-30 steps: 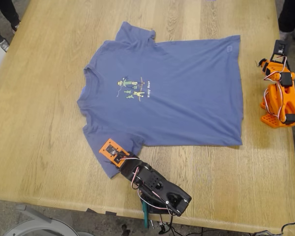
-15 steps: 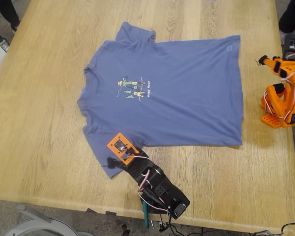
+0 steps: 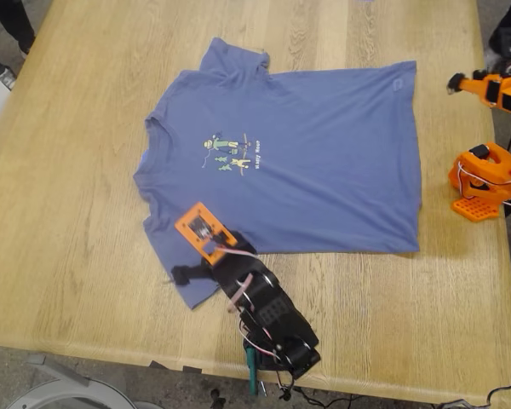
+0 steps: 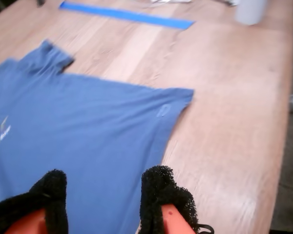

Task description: Fold a T-shirt

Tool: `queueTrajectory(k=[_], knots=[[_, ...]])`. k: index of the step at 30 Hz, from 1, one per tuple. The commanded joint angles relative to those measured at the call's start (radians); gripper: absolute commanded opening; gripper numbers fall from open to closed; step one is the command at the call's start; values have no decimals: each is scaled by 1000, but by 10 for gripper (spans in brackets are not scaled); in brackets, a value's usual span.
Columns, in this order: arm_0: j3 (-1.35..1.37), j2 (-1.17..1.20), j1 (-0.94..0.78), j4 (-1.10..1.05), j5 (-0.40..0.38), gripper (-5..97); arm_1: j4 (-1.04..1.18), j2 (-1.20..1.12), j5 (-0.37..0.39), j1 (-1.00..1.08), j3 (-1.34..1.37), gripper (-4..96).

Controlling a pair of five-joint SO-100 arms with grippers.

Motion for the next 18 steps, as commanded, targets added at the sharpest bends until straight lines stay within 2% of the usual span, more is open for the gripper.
queueTrajectory(k=[1,8,13,18], knots=[[-199,-167,80,2,-21,579,3,-49,-6,-106,5,256],[-410,-479,230,-150,-87,642,-3,-265,26,-425,-55,246],[-416,-603,206,-279,-101,654,-9,-390,34,-581,-97,244],[-434,-733,164,-448,-124,669,-15,-611,34,-670,-325,243]])
